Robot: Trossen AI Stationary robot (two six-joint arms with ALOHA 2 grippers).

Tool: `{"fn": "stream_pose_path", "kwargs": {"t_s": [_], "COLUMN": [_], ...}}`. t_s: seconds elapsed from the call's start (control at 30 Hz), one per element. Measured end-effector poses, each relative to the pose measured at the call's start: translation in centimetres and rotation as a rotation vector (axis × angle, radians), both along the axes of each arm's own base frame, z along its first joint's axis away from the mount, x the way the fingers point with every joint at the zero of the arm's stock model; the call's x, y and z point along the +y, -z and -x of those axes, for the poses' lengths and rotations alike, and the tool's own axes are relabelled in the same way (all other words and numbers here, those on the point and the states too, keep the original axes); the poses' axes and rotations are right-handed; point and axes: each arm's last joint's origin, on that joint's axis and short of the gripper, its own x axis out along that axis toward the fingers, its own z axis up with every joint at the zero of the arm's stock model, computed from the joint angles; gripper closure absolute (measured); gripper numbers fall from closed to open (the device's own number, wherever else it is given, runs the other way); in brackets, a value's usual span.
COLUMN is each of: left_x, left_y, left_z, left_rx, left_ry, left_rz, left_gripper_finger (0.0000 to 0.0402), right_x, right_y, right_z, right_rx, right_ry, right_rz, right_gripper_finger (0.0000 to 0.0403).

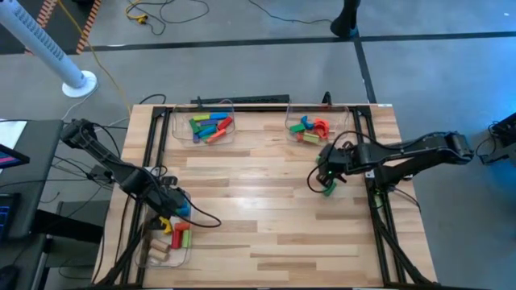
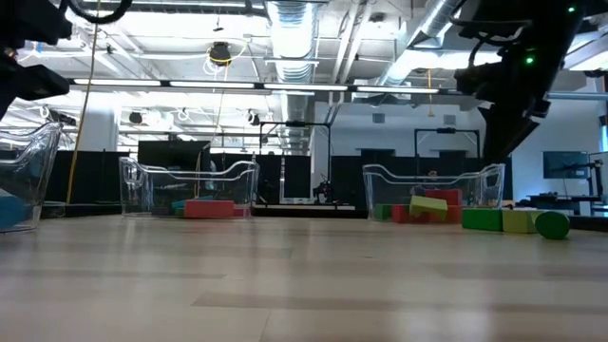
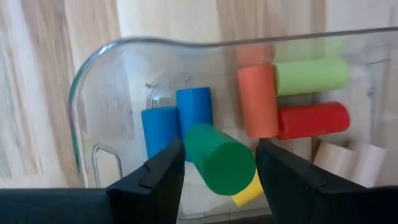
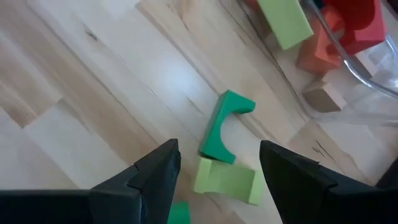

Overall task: Sort blocks by size
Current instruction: Put the green cylindrical block into the bottom left transparent bin, then put the green arch block into the top right transparent bin

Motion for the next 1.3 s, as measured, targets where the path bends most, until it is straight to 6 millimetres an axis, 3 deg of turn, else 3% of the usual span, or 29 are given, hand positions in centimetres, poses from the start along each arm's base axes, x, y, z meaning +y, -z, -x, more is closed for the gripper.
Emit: {"fn": "stream_pose_path", "kwargs": {"t_s": [0.33,0.67,0.93,1.3], "left_x": [0.4,1.5,1.8,1.2], "left_y": [-1.6,-3.8,-4.4,-5.4], "left_z": [0.6,2.1,2.2,1.4], "left_rx": [-0.138,-0.327,-0.415,-0.57], "left_ry": [0.028,0.044,0.072,0.142], "left_rz": [0.083,0.201,0.201,0.213], "left_gripper_finger": [0.0213,0.0213,0.0213,0.0213], "right_x": [-1.4,-3.2,-4.3,-5.4], "right_y": [0.6,3.0,3.4,7.1], "right_z": [-0.4,-0.3,-1.0,-2.6], "right_rx": [0.01,0.032,-0.012,0.145], "right_ry": [0.066,0.137,0.167,0.139], "right_rz": [-0.023,-0.077,-0.136,-0.177], "right_gripper_finger": [0.0149,0.0149,0.0149,0.0155]}}
